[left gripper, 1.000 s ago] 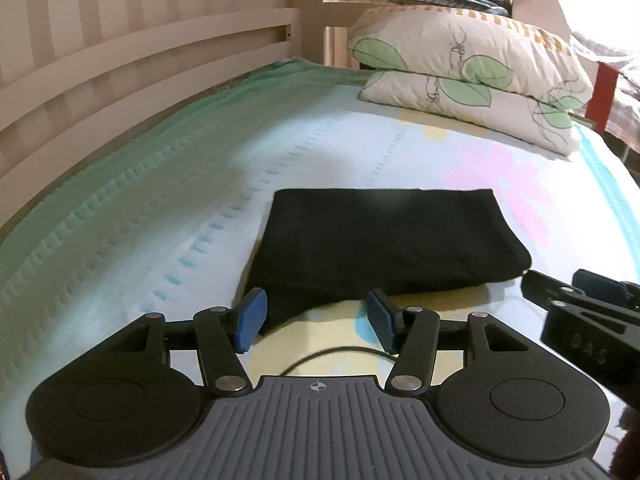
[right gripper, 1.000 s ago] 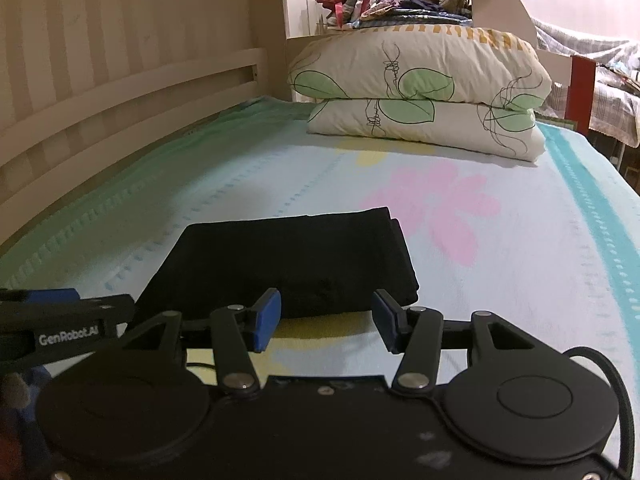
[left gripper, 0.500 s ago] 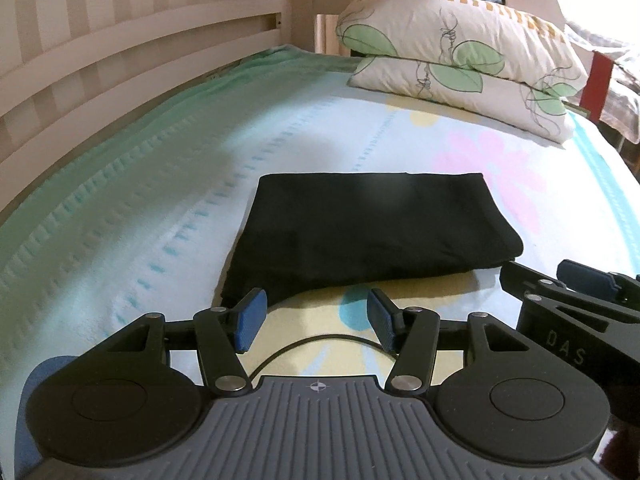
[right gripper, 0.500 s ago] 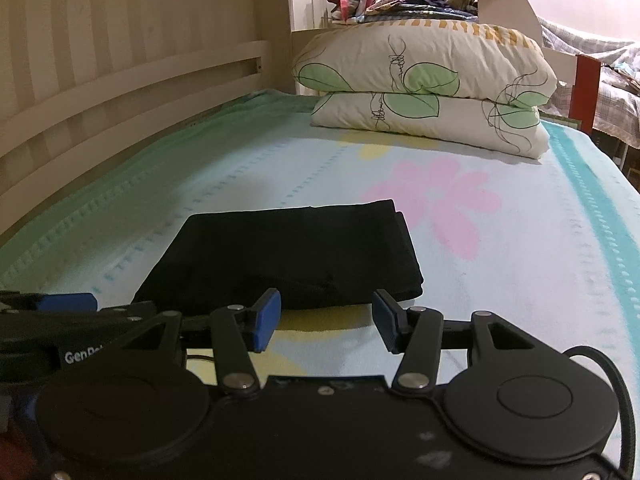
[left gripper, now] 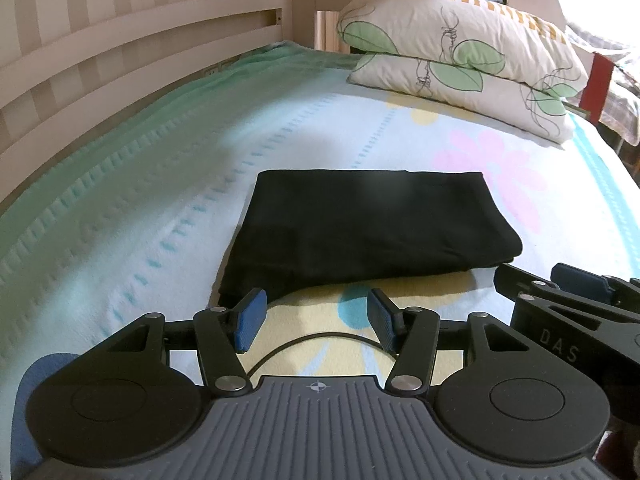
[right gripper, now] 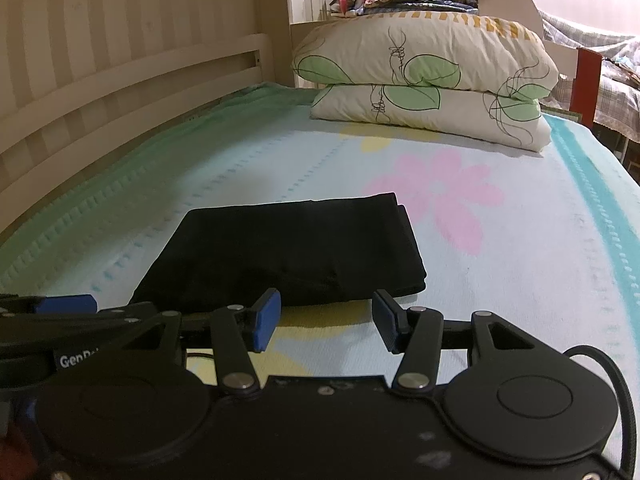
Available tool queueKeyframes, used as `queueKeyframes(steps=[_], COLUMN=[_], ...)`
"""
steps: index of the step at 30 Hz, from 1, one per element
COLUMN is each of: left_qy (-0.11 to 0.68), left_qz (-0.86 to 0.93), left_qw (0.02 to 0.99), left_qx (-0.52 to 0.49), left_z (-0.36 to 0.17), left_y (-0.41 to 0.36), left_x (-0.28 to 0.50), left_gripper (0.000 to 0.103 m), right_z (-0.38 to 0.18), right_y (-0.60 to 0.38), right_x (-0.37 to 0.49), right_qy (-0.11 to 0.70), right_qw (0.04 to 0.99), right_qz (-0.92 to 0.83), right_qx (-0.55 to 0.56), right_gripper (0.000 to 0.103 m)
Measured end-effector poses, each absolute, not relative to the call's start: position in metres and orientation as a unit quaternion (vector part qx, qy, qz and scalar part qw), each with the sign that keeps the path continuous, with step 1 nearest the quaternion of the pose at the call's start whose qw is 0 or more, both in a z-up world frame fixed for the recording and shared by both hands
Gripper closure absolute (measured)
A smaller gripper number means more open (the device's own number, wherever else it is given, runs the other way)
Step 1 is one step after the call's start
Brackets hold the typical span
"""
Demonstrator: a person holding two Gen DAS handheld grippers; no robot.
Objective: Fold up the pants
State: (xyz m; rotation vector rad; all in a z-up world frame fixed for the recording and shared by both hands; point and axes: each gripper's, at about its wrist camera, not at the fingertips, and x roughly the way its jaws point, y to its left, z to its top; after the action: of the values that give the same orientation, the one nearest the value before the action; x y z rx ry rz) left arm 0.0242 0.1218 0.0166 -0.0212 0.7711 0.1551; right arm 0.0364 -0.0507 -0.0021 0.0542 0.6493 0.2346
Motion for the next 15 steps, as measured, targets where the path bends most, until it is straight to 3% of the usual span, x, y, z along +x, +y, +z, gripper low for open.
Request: queueKeyframes(steps=[15], left_qy=[0.381], left_qz=[0.079], left_qw=[0.921], left_qx=[-0.015], left_z=[0.0166], left_y=[0.1179], left_x=[0.0237], left_gripper=[0.049], right_z=[-0.0021], right_y=[-0.0477], right_x=[0.0391], right_qy=[0.321], right_qw=[0.940], right_qz=[0.114], right_qx=[0.028], right_gripper=[0.049])
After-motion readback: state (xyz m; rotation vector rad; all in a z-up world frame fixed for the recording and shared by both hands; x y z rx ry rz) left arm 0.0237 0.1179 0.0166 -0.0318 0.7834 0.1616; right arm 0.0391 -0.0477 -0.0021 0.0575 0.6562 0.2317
